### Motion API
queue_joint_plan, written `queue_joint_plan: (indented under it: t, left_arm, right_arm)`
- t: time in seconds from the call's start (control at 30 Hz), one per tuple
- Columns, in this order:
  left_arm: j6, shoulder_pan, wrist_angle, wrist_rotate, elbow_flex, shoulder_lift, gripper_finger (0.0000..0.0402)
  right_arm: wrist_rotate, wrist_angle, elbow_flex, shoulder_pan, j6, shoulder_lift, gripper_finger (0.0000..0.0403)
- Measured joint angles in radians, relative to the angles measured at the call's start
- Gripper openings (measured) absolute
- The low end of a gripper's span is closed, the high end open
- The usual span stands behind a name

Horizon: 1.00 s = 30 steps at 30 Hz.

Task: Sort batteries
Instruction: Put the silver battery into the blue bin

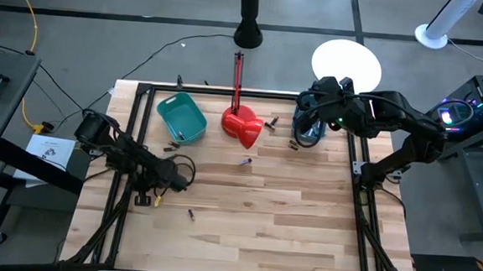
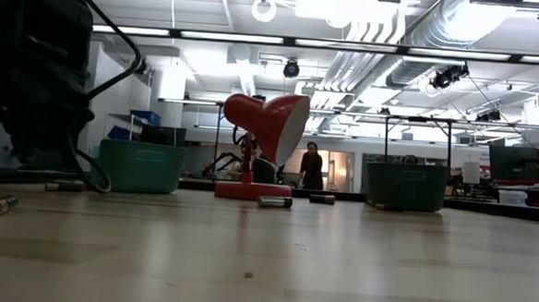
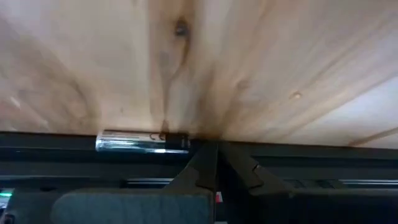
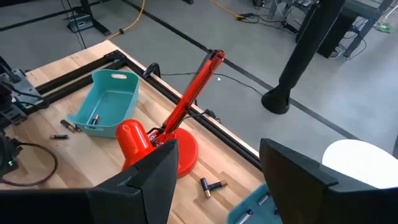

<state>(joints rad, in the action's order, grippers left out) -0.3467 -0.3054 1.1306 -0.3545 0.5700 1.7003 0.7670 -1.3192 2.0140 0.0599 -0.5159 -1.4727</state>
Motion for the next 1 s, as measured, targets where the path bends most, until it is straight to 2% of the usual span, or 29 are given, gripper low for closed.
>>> queue_joint_plan:
  t: [0.1, 0.5, 0.77, 1.0]
  left_arm:
    - [0.000, -0.002, -0.024, -0.011, -0.013, 0.001, 0.0000]
    - [-0.078, 0.106, -0.028, 0.122, 0.014, 0.001, 0.0000]
    - [-0.081, 0.234, -0.029, 0.163, 0.003, 0.001, 0.0000]
    - [-0.064, 0.293, -0.016, 0.283, 0.138, 0.002, 0.0000]
  right_arm:
    - [0.000, 0.000, 0.000, -0.003, -0.002, 0.000, 0.0220]
    - [0.000, 0.001, 0.000, -0.003, -0.030, 0.000, 0.0220]
    - [0.000, 0.002, 0.000, -0.003, -0.043, -0.030, 0.0220]
    - [0.000, 0.001, 0.000, -0.003, -0.005, -0.081, 0.0220]
